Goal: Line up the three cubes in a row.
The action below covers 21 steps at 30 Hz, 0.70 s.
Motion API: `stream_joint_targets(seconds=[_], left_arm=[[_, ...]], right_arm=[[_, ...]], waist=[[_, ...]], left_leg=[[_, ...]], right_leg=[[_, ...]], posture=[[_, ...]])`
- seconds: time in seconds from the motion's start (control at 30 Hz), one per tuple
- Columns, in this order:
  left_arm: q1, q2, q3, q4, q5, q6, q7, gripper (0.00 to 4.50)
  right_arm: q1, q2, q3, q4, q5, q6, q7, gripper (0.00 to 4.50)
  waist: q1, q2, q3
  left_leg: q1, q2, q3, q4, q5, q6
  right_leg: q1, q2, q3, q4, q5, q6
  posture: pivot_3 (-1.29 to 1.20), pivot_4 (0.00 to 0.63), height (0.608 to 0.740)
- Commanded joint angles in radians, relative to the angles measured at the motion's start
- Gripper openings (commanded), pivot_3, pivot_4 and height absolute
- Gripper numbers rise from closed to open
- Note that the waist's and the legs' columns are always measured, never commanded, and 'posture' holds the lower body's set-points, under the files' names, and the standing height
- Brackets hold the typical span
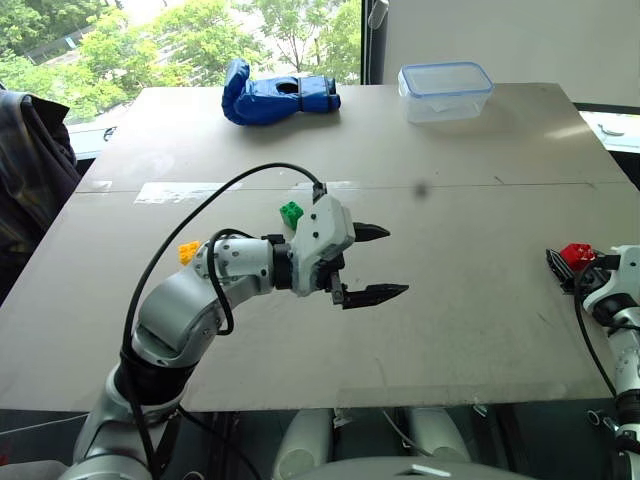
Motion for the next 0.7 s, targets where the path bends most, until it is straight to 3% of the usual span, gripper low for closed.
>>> stream_joint_targets(seconds=[0.03, 0.1, 0.37, 0.6, 0.7], left_arm=[[-0.007, -0.001, 0.006, -0.041, -0.002, -0.005, 0.008, 4.5], [-0.003, 0.002, 0.011, -0.042, -0.003, -0.004, 0.009, 4.5], [0.036, 0.037, 0.031, -0.029, 0.007, -0.018, 0.0, 4.5], [0.105, 0.068, 0.023, -0.024, 0.057, -0.059, -0.002, 4.5], [0.121, 0.073, 0.025, -0.023, 0.067, -0.069, -0.002, 4.5]], right_arm=[[-0.004, -0.015, -0.003, -0.003, -0.002, -0.015, 0.011, 2.37], [0.012, -0.012, 0.008, -0.022, -0.011, -0.018, 0.021, 1.37], [0.081, 0.04, 0.124, -0.287, -0.015, 0.041, 0.039, 1.37], [0.092, 0.229, 0.326, -0.592, -0.148, 0.195, -0.218, 1.37], [0.087, 0.282, 0.353, -0.656, -0.189, 0.262, -0.306, 1.37]], waist=[[0.0, 0.0, 0.0], [0.0, 0.0, 0.0], [-0.005, 0.0, 0.0], [0.001, 0.0, 0.0], [0.002, 0.0, 0.0]], left_leg=[[0.0, 0.0, 0.0, 0.0, 0.0, 0.0], [0.0, 0.0, 0.0, 0.0, 0.0, 0.0], [0.0, 0.001, 0.0, 0.0, 0.0, 0.0], [-0.001, 0.001, -0.001, -0.001, 0.001, -0.003], [-0.004, 0.001, -0.001, -0.001, 0.002, -0.005]], right_leg=[[0.0, 0.0, 0.0, 0.0, 0.0, 0.0], [0.0, 0.0, 0.0, 0.0, 0.0, 0.0], [0.0, 0.0, 0.0, 0.0, 0.0, 0.0], [-0.002, 0.0, 0.0, 0.001, 0.0, 0.0], [-0.005, 0.0, 0.0, 0.001, 0.0, 0.0]], posture=[[0.0, 0.15, 0.74], [0.0, 0.15, 0.74], [0.0, 0.15, 0.74], [0.0, 0.15, 0.74], [0.0, 0.15, 0.74]])
